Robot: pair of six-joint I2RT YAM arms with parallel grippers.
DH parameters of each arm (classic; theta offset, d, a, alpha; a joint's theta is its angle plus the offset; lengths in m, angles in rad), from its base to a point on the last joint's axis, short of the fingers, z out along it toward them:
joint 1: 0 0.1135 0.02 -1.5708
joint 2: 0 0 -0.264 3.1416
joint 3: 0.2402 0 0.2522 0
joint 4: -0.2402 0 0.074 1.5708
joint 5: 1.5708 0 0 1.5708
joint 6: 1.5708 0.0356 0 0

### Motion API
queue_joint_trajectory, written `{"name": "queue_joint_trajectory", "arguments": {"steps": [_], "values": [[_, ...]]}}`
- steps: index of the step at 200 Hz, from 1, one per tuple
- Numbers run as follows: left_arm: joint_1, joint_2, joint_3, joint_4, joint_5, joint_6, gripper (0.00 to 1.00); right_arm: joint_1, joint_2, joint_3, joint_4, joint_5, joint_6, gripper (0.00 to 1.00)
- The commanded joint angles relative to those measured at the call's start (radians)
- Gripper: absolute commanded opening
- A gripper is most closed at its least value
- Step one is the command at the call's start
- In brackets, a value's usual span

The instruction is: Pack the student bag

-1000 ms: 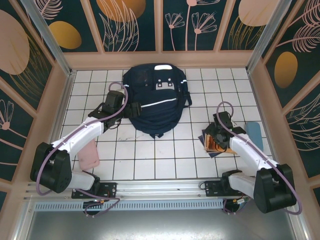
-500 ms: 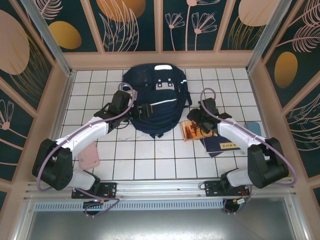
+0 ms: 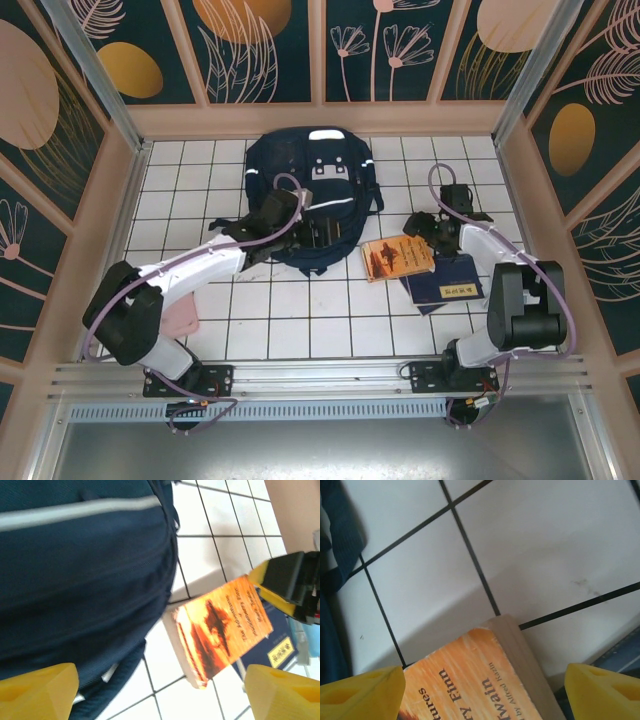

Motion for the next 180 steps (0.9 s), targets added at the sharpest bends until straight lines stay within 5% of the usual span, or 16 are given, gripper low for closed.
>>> {"name": "queue_joint_trajectory", "arguments": {"steps": [1,92,180], "values": [[-0.038,0.029,0.008,0.065,0.036,-0.087,0.82,-0.001,-0.003,-0.015,0.004,-0.073,-0.052,0.85],[-0.174,0.380,0.192,0.107,0.030,-0.131,0.59,0.020,0.034,-0.063,0.018,-0.048,-0.075,0.89],[-0.175,0.545,0.291,0.053,0.005,-0.102,0.32,0.034,-0.009,-0.081,0.064,-0.355,-0.071,0.87]]}}
